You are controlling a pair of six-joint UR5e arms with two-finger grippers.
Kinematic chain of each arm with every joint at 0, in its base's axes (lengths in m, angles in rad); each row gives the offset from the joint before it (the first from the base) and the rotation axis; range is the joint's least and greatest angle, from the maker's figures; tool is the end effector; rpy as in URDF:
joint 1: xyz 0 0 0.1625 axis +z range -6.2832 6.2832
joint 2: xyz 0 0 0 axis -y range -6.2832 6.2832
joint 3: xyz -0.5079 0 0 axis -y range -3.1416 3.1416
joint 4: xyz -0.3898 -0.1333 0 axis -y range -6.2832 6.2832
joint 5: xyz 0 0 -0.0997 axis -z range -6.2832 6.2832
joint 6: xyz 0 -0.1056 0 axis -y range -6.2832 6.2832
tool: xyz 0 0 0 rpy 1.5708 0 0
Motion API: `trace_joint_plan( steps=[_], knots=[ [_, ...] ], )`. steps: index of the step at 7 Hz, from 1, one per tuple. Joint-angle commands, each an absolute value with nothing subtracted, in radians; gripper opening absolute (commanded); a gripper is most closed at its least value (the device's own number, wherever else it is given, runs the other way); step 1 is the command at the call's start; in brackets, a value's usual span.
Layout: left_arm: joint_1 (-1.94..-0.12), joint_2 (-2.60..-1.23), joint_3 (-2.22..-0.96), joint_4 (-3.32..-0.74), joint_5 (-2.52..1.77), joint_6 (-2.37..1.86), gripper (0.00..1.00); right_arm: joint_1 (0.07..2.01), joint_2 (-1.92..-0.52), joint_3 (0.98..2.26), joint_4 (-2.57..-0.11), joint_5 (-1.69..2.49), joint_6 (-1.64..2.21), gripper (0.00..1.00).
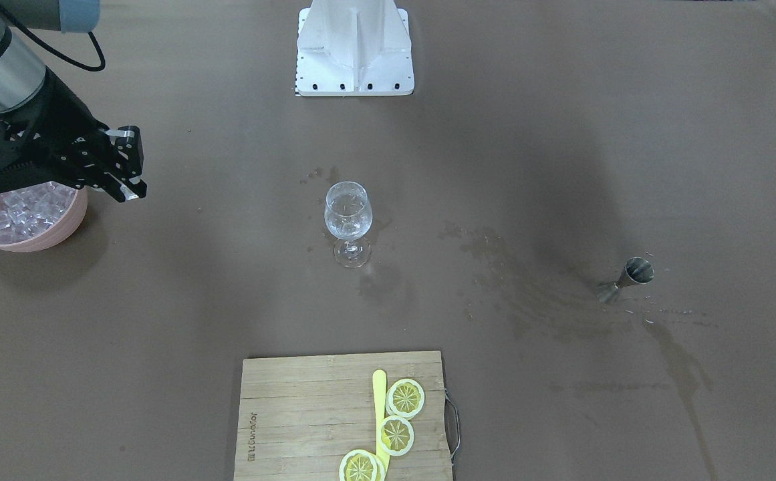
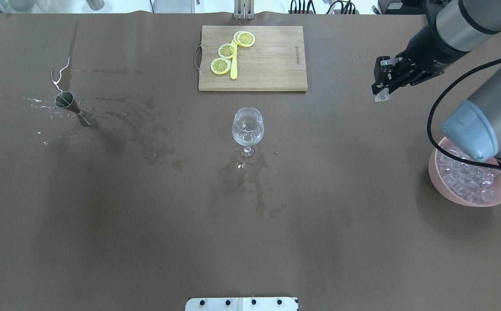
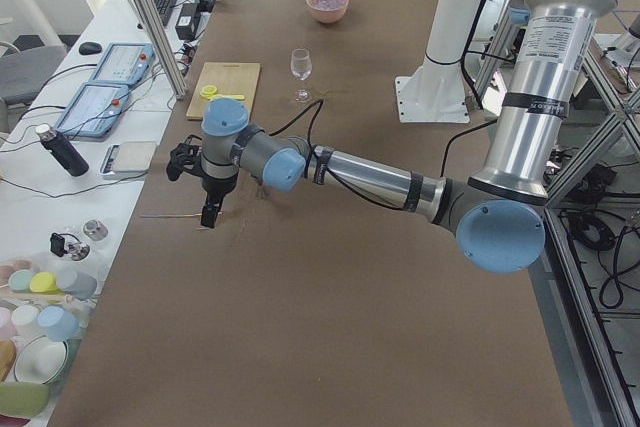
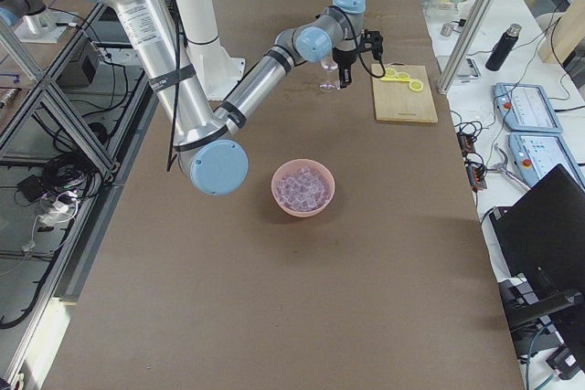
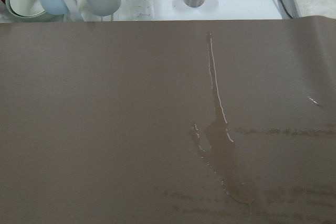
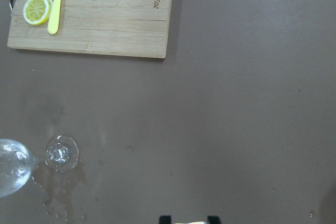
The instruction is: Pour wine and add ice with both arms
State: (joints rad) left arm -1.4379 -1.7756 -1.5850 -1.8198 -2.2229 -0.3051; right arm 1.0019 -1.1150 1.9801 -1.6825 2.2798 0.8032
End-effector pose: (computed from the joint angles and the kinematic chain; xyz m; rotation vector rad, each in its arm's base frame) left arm 0.0123 -0.6144 0.6050 0.3011 0.7220 -0.0108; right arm -0.2710 -0.5436 0.3121 0.1301 -0.9756 -0.0518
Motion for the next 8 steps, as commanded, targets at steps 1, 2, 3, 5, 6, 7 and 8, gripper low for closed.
trace_joint_plan(
  steps=[1, 2, 3, 5, 6, 7, 8],
  knots=[
    [-1.448, -1.738, -1.568, -1.816, -2.255, -0.264, 0.98, 0.915, -1.043, 1.974, -1.648, 2.194, 0.949, 0.00],
    [-1.448, -1.730, -1.562, -1.818, -2.258, -0.262, 0.98, 0.861, -1.043, 1.964, -1.528, 2.147, 1.079, 0.00],
    [-1.448, -1.730, -1.546, -1.821, -2.258, -0.262, 0.98, 0.800, -1.040, 1.939, -1.425, 2.085, 1.198, 0.00],
    [-1.448, -1.730, -1.529, -1.827, -2.258, -0.261, 0.98, 0.729, -0.994, 1.919, -1.382, 1.970, 1.276, 0.00],
    [-1.447, -1.730, -1.526, -1.827, -2.257, -0.261, 0.98, 0.691, -0.982, 1.904, -1.382, 1.903, 1.278, 0.00],
    [-1.448, -1.732, -1.526, -1.827, -2.256, -0.261, 0.98, 0.686, -0.968, 1.899, -1.382, 1.902, 1.288, 0.00],
    [-1.447, -1.732, -1.525, -1.827, -2.256, -0.261, 0.98, 0.677, -0.959, 1.899, -1.384, 1.901, 1.301, 0.00]
  ],
)
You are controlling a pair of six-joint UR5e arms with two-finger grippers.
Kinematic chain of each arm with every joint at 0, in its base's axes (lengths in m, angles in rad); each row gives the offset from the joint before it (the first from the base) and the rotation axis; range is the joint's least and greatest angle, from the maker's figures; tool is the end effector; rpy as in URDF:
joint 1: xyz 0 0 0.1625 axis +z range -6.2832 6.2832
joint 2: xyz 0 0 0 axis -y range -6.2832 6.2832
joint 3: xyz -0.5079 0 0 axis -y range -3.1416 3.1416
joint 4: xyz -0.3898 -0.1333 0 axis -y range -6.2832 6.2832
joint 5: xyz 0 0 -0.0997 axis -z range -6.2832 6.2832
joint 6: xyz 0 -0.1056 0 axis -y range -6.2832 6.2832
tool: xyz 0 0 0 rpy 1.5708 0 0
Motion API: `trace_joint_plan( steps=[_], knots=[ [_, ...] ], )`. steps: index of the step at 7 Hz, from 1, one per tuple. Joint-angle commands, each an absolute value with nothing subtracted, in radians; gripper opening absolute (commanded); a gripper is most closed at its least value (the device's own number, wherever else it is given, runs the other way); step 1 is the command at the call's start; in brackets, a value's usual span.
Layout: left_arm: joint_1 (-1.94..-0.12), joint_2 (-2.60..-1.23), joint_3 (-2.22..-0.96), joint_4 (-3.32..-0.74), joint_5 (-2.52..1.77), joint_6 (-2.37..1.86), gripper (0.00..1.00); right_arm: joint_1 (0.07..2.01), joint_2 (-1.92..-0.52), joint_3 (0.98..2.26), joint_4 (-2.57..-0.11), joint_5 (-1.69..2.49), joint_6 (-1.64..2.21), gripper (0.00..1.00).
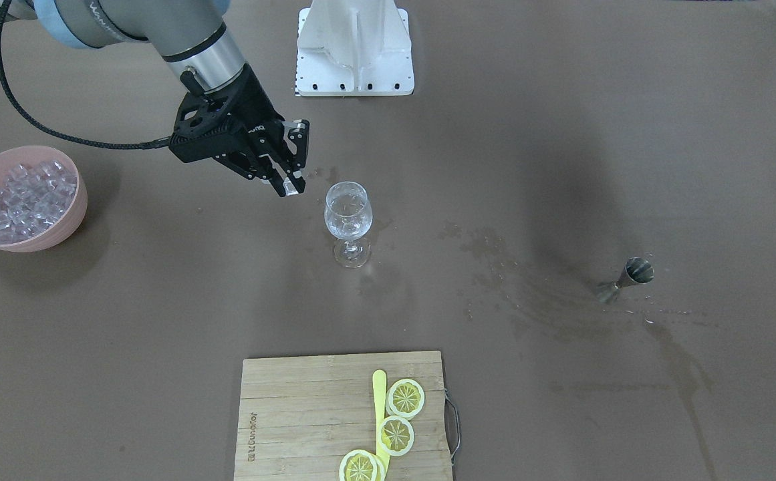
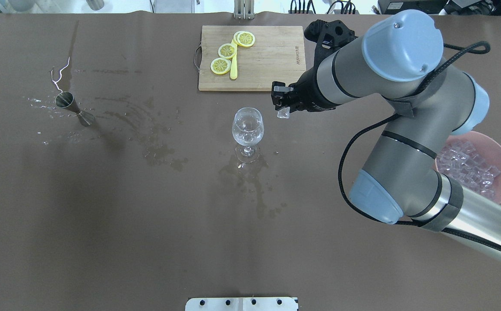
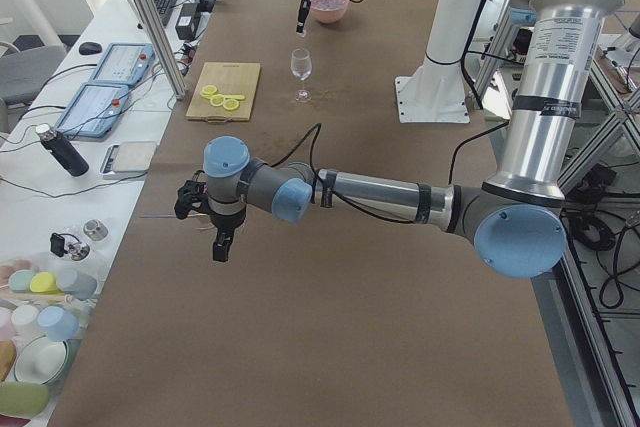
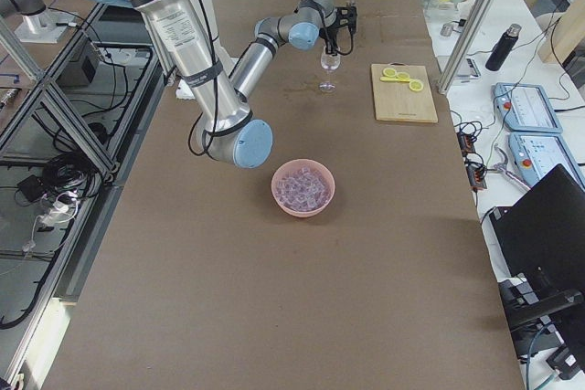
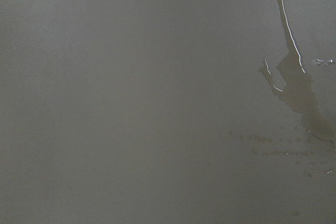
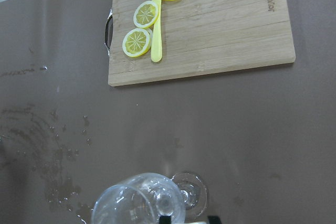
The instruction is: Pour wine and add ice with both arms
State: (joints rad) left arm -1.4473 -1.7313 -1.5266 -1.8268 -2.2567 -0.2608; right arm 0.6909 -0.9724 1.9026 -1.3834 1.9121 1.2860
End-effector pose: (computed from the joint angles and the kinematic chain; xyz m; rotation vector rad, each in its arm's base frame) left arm 0.0069 -0.5946 0.6585 0.2214 0.7331 -0.0029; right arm -0.4402 -0.4911 0.2236 0.2491 -1.1197 0.1700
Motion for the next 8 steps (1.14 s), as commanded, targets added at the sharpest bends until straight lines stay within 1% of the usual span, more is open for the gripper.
trace_joint_plan(
  steps=[1, 4, 8],
  knots=[
    [-1.448, -1.730, -1.525, -1.832, -2.256, -0.261, 0.98, 0.660, -0.927, 1.884, -1.387, 1.901, 1.331, 0.00],
    [-1.448, -1.730, -1.508, -1.833, -2.256, -0.235, 0.98, 0.638, -0.858, 1.823, -1.387, 1.872, 1.345, 0.00],
    [-1.448, -1.735, -1.505, -1.833, -2.255, -0.232, 0.98, 0.635, -0.858, 1.809, -1.385, 1.871, 1.341, 0.00]
  ],
)
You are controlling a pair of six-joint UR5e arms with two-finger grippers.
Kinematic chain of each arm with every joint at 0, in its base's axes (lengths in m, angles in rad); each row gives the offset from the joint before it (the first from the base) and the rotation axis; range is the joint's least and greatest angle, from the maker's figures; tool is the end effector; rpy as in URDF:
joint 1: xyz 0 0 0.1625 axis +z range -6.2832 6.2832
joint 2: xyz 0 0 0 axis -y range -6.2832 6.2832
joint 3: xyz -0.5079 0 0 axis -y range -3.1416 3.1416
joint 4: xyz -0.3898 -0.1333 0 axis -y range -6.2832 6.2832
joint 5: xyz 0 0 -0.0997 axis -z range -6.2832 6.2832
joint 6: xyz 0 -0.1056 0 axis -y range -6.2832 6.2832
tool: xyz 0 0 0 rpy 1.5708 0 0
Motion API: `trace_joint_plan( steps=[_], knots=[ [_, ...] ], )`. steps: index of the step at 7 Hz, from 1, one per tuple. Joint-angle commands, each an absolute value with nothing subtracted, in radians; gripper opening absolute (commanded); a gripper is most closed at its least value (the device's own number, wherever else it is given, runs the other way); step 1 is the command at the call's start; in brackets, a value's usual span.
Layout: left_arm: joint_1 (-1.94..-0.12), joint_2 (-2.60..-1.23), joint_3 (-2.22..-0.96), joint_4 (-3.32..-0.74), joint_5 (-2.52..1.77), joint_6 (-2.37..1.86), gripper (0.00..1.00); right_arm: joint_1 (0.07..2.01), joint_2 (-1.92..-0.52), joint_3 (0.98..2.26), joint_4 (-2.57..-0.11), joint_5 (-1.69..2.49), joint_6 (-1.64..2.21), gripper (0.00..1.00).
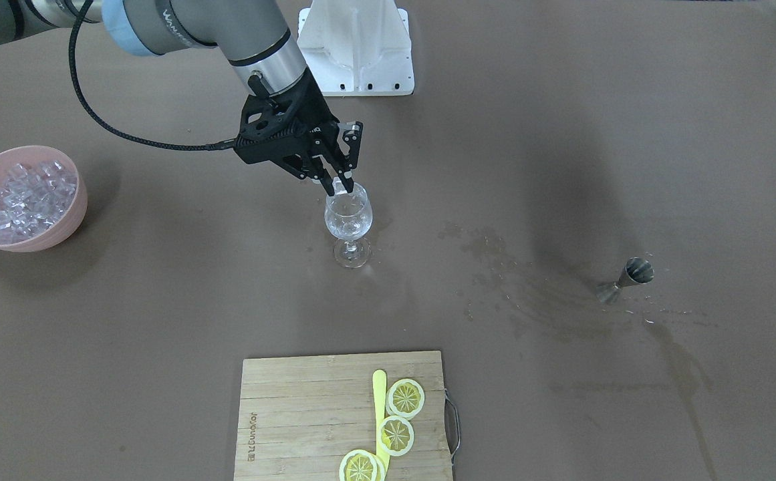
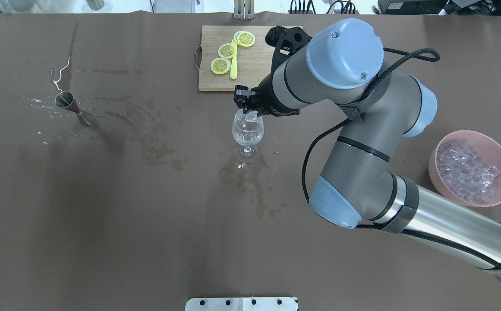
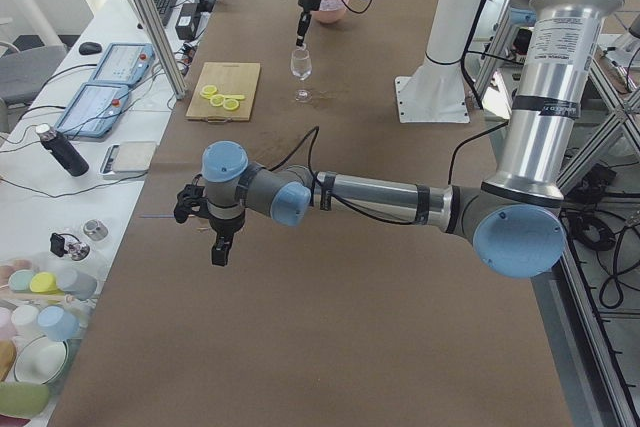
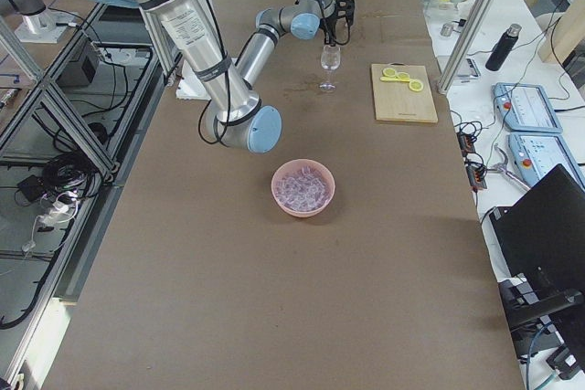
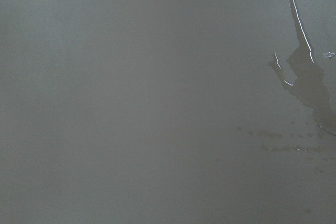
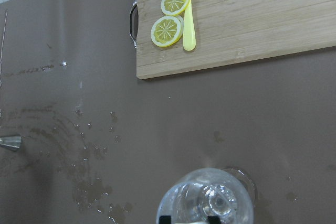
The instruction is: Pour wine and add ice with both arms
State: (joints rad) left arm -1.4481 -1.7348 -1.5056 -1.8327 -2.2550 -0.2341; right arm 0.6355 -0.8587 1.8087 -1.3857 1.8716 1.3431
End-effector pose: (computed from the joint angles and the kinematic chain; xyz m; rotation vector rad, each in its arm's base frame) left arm 0.0065 -0.5967 0.6665 0.2208 0.7269 0.0174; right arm -0.4965 -0.4929 0.1821 0.2280 -1.1353 0.1906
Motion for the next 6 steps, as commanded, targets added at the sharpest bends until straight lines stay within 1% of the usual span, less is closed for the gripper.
trace_joint_plan(
  steps=[1, 2, 5, 6],
  knots=[
    [-1.448, -1.733, -1.503, -1.833, -2.255, -0.232, 0.98, 0.635, -0.857, 1.807, -1.385, 1.870, 1.342, 0.26],
    [-1.448, -1.733, -1.503, -1.833, -2.255, -0.232, 0.98, 0.635, -0.859, 1.807, -1.387, 1.870, 1.342, 0.62],
    [-1.448, -1.736, -1.500, -1.835, -2.255, -0.232, 0.98, 0.635, -0.861, 1.807, -1.387, 1.870, 1.339, 0.98],
    [-1.450, -1.738, -1.500, -1.847, -2.256, -0.235, 0.98, 0.637, -0.861, 1.810, -1.387, 1.871, 1.330, 0.99]
  ],
)
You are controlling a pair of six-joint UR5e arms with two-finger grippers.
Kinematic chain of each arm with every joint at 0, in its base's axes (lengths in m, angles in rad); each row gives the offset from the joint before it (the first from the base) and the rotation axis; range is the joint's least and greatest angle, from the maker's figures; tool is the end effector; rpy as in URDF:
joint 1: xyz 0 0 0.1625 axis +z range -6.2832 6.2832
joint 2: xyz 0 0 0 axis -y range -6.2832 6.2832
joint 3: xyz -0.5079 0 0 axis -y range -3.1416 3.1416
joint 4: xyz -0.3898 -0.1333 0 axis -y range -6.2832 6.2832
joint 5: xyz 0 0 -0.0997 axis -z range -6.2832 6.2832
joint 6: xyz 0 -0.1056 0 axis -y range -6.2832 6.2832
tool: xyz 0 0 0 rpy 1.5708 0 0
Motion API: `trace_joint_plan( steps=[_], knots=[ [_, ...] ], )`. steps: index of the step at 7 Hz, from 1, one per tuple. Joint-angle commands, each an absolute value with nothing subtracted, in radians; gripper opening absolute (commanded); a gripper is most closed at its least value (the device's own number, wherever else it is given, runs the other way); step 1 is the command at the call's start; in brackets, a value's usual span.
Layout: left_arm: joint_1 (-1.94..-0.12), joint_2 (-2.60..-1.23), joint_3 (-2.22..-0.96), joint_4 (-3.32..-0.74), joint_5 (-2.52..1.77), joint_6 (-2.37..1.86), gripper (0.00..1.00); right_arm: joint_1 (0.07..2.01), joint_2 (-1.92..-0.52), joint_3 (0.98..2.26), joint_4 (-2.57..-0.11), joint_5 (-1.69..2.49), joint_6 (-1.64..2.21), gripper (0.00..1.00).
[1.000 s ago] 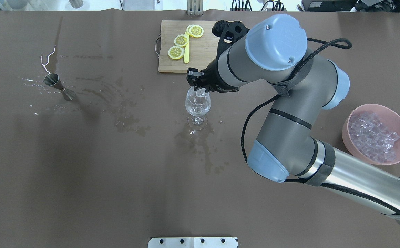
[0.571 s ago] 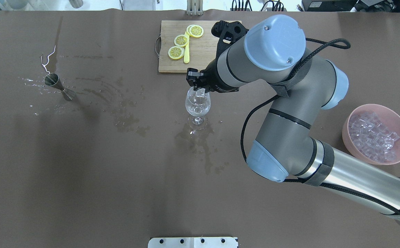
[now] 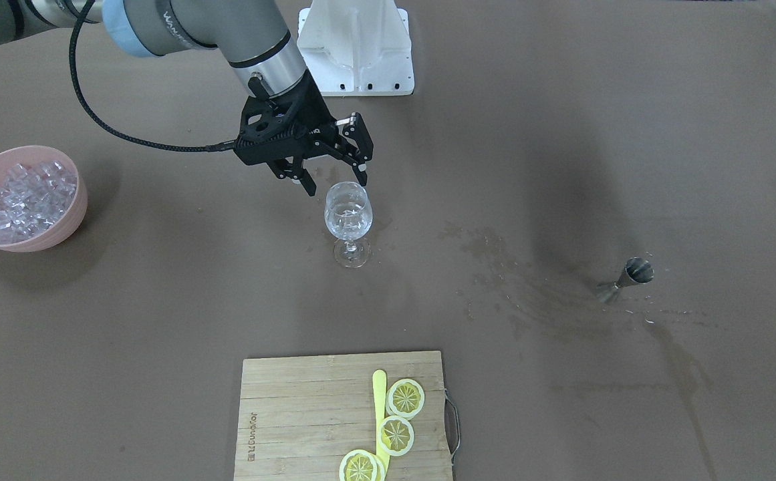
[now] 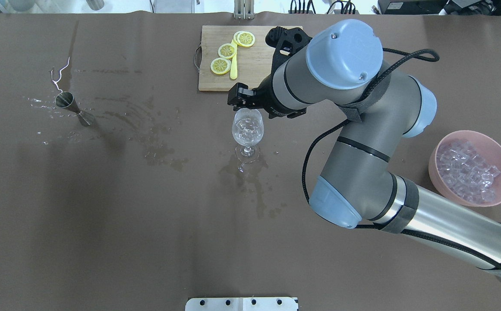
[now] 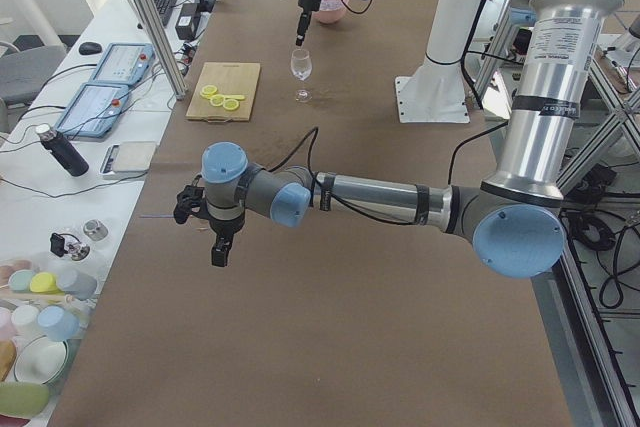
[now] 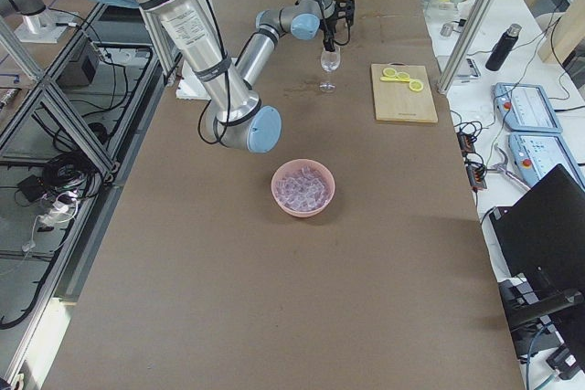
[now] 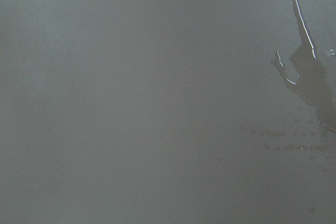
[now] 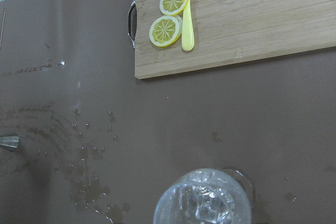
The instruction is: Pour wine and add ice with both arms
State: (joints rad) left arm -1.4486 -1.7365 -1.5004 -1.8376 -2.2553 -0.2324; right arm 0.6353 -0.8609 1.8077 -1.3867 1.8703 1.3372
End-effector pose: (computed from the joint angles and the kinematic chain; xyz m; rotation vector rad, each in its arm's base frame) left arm 0.0064 -0.5977 0.6675 0.2228 0.7271 0.0191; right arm -0.4968 -0.4932 0.1841 0.2303 -1.1305 0.1869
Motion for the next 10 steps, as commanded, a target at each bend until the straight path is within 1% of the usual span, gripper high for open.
trace_joint_plan(
  steps=[1, 2, 4, 6, 8, 9, 10],
  knots=[
    [-1.451, -1.747, -1.488, -1.847, -2.252, -0.254, 0.98, 0.655, -0.865, 1.818, -1.397, 1.884, 1.325, 1.00],
    [-1.456, -1.778, -1.467, -1.848, -2.249, -0.250, 0.98, 0.701, -0.877, 1.821, -1.400, 1.935, 1.315, 1.00],
    [-1.474, -1.789, -1.468, -1.864, -2.250, -0.239, 0.98, 0.870, -0.964, 1.830, -1.411, 2.143, 1.191, 1.00],
    [-1.489, -1.784, -1.476, -1.871, -2.250, -0.238, 0.98, 1.038, -1.055, 1.835, -1.552, 2.281, 0.856, 1.00],
    [-1.489, -1.743, -1.460, -1.957, -2.241, -0.241, 0.98, 1.121, -1.161, 1.830, -1.679, 2.286, 0.485, 1.00],
    [-1.488, -1.721, -1.453, -1.960, -2.209, -0.238, 0.98, 1.187, -1.189, 1.821, -1.806, 2.283, 0.243, 1.00],
    [-1.489, -1.707, -1.450, -1.963, -2.201, -0.227, 0.98, 1.239, -1.187, 1.807, -1.959, 2.252, 0.031, 1.00]
  ],
)
